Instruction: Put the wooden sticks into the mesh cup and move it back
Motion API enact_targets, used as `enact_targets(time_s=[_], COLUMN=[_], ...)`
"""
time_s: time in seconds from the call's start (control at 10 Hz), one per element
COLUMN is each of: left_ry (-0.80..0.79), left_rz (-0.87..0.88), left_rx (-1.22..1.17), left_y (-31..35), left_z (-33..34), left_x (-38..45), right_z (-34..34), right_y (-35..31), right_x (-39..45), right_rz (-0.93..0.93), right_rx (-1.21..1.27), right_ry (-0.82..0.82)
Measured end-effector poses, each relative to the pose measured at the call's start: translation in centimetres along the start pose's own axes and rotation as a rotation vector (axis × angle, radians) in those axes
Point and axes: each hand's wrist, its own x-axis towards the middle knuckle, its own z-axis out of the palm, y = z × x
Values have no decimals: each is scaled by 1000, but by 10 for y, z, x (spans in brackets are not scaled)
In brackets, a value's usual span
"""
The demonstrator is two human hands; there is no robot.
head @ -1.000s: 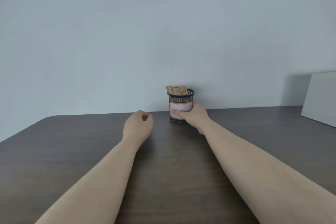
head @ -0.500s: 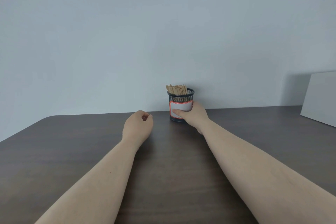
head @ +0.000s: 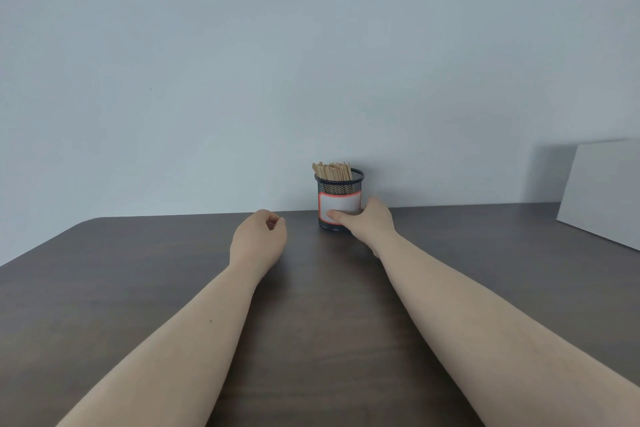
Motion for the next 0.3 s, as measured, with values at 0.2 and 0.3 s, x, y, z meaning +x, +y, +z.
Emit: enact_targets(time_s=[0.2,0.3], left_ry=[-54,-63], left_rz=[23,11], left_rx=[27,25], left_y=[10,17], left_z=[-10,-21], left_x=[-12,-21], right_z=[-15,-26], right_y=[-14,-24], right_x=[-24,-42], right_rz=[63,96], right_rx=[-74,-120], right_ry=[-64,-81])
